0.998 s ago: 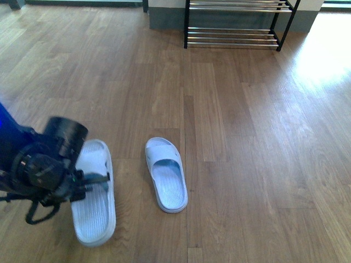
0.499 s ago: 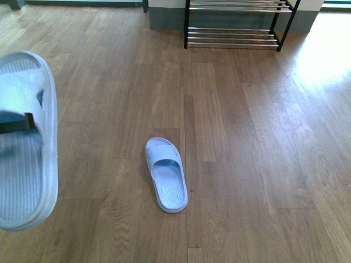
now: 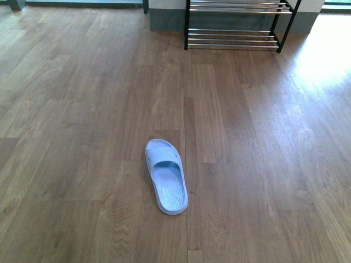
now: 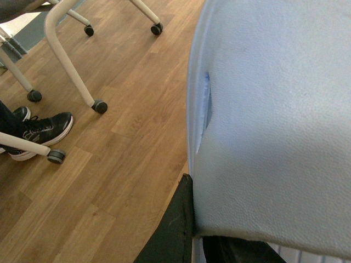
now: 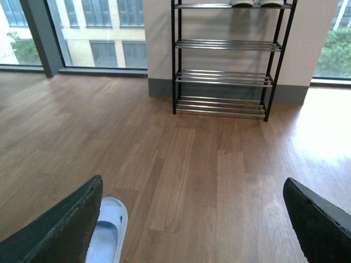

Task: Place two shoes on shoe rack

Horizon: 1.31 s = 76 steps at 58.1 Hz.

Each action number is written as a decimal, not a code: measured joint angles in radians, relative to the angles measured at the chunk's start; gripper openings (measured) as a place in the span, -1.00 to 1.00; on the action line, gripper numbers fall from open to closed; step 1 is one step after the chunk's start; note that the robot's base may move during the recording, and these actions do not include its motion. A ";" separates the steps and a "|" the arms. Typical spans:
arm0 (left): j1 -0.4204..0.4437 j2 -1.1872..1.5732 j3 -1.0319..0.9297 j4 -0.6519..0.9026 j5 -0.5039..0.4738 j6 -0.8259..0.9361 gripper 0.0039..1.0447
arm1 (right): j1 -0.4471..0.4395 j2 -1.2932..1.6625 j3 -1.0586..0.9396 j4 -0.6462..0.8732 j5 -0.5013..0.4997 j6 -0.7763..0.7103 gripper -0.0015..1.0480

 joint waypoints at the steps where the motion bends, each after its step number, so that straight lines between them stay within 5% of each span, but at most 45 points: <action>1: 0.000 0.000 0.000 0.000 0.000 0.000 -0.97 | 0.000 0.000 0.000 0.000 0.000 0.000 0.82; 66: 0.000 0.003 0.000 0.000 -0.001 0.008 -0.97 | 0.000 0.000 0.000 0.001 -0.004 0.000 0.82; 71: 0.000 0.003 0.000 0.000 0.000 0.008 -0.97 | -0.030 -0.008 -0.004 0.068 -0.145 -0.015 0.82; 76: 0.000 0.003 0.000 0.000 0.000 0.008 -0.97 | -0.022 0.033 -0.004 0.072 -0.183 -0.029 0.82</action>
